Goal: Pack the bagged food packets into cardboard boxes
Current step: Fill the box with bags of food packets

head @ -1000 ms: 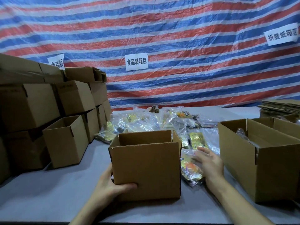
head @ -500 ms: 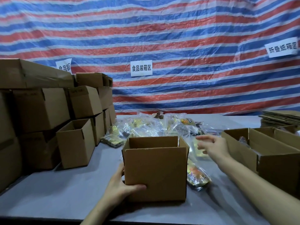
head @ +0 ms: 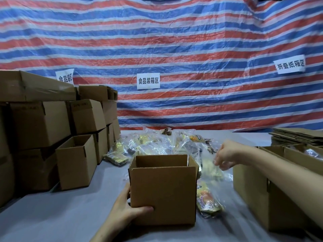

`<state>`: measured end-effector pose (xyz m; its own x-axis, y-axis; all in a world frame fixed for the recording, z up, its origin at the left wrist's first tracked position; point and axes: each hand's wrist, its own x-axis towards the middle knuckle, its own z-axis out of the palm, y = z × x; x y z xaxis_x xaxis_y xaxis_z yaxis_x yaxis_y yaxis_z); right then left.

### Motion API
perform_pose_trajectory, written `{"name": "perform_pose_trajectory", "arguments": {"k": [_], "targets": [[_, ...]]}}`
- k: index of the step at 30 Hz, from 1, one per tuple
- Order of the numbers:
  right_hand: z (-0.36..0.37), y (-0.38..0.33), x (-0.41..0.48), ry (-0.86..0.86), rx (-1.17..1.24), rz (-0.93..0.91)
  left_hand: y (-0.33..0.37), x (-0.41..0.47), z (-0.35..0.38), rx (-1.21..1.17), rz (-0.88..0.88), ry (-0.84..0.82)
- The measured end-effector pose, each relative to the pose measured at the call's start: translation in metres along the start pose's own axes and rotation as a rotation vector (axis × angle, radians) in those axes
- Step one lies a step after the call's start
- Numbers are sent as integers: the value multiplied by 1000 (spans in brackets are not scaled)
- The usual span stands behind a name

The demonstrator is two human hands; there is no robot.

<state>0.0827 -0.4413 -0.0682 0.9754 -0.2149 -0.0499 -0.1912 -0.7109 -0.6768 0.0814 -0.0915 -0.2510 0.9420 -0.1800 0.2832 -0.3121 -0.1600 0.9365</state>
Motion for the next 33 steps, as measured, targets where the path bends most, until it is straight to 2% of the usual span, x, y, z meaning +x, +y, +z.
{"name": "perform_pose_trajectory", "arguments": {"k": [6,15,20,27,33], "targets": [[-11,-18,-4,76,-112,-54,-3,2,-1,9,8,3],[-26,-66,-35,238,-219,-277,-3,-1,0,-22,31,0],[-35,-82,-44,403,-269,-364,-3,-1,-1,11,46,9],[-61,-102,-51,677,-43,-463,-6,0,-2,25,48,-16],[-73,-127,-59,752,191,-570,-6,0,-2,27,61,-13]]}}
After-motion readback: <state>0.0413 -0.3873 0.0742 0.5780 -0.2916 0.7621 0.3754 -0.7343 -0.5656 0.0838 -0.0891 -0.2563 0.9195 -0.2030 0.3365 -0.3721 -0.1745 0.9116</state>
